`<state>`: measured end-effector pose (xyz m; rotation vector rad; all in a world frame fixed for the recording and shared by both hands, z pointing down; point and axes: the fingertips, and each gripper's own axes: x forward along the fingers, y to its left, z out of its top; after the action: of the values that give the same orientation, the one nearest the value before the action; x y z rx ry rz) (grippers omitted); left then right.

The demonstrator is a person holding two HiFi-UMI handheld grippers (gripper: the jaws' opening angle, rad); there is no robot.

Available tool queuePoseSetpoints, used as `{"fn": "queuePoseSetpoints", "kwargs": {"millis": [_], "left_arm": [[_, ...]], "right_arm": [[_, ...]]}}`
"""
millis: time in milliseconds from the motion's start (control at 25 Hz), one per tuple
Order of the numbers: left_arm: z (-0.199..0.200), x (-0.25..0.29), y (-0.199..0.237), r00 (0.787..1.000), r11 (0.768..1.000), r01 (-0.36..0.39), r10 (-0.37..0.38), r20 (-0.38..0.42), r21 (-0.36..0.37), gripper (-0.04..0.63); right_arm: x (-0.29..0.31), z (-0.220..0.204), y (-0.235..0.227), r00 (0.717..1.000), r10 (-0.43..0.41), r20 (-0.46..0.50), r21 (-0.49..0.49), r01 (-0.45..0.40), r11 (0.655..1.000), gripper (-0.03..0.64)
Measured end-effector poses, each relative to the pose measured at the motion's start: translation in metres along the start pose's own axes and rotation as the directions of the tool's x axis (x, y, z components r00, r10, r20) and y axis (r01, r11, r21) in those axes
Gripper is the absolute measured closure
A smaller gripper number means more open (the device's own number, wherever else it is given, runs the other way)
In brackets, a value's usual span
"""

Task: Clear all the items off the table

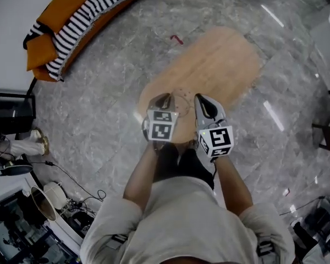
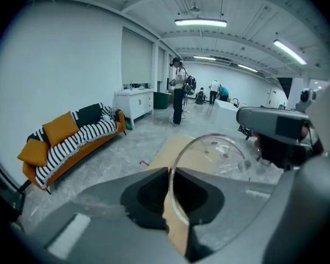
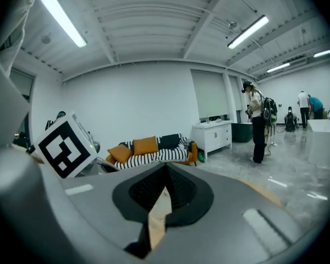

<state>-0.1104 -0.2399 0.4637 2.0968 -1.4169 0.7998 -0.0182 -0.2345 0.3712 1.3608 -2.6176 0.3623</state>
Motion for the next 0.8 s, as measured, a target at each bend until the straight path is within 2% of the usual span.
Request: {"fn": "queuePoseSetpoints", "kwargs": {"millis": [120,280,520,800], "left_arm": [[0.005,-0.016,-0.004,0.999,0.999,-0.037,0.038,0.025,-0.037,0.552],[0.026,-0.048,-0.004,0.99,0.995,-0.098,0.101,0.097,-0.034,0.552],[0.016,-0.095,-0.001,0.975,0.981,-0.15,0.168,0.147,-0.124,0.552],[0.007,-0.133,-0.004,0.963,0.978,-0.154,0.18,0.198,-0.14,0.552]], "right_arm": [[-0.016,0.018,-0.001,1.0,0.01,0.028,-0.028,-0.009,1.0,0.611],[-0.031,0.026,0.001,0.998,0.036,0.053,-0.03,-0.034,0.999,0.611],[-0.045,0.045,0.02,0.991,0.063,0.115,-0.032,-0.059,0.998,0.611],[-0.067,0.049,0.05,0.99,0.058,0.127,-0.063,-0.051,0.997,0.611]]}}
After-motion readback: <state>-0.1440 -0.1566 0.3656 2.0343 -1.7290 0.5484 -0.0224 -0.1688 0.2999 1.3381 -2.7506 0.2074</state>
